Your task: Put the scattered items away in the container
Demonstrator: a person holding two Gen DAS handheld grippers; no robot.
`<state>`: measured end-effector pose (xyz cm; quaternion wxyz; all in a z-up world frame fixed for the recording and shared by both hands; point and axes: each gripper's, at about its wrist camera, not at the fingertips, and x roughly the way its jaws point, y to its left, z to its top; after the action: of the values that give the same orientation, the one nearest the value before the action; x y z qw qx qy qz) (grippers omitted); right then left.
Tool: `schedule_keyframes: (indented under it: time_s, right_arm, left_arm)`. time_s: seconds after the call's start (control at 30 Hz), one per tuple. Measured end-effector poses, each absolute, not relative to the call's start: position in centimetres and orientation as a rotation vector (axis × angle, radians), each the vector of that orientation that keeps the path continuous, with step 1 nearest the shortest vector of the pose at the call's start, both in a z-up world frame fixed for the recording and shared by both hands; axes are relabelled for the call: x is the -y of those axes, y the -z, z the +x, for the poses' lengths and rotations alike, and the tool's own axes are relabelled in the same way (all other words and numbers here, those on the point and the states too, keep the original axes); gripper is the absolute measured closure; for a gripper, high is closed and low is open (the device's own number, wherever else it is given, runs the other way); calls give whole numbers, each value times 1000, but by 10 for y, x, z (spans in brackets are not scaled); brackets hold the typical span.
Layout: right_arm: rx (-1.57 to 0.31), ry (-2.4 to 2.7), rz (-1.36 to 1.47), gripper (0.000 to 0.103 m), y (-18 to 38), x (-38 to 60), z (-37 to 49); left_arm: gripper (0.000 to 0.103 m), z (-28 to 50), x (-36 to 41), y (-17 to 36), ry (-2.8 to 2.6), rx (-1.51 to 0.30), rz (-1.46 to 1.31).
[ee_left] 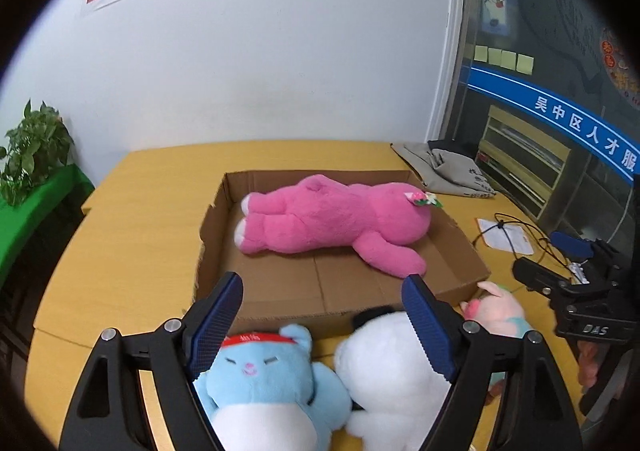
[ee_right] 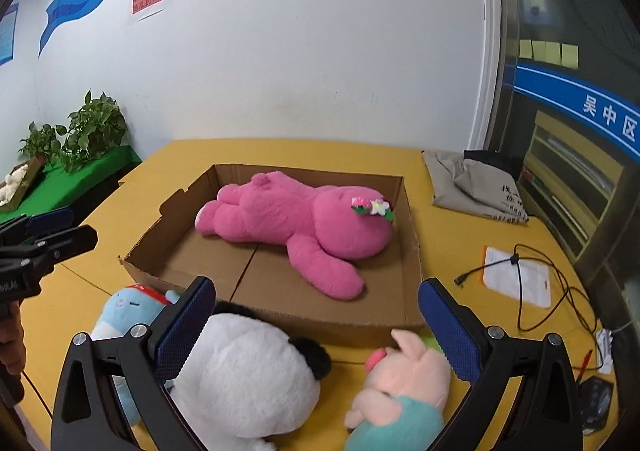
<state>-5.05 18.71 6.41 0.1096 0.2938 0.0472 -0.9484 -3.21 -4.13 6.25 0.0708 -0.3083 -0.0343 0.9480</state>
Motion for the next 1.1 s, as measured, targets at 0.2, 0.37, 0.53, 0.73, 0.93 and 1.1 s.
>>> schedule_keyframes:
  time_s: [0.2,0.37,0.53,0.73,0.93,1.1]
  right_arm:
    - [-142,2780,865,0,-55,-187,-41]
    - [-159,2770,894,0,-45,-188,-38]
    - [-174,2773,902,0,-44,-190,-36]
    - [-159,2785,920,0,-42,-196,-37]
    - [-147,2794,941,0,-36,-200,-48]
    - [-156,2790,967,0,-27,-197,-66]
  left_arm:
    - [21,-20,33,-55,-2858,63,-936]
    - [21,-17,31,-48,-2852,92,-951]
    - [21,-20,30,-44,-2844,99,-969]
    - [21,-35,32,-37,-2813,57,-983]
    - [21,-70,47,-15,-2767,136,-1050]
    - [21,-108,55,10,-2713,216,-1165]
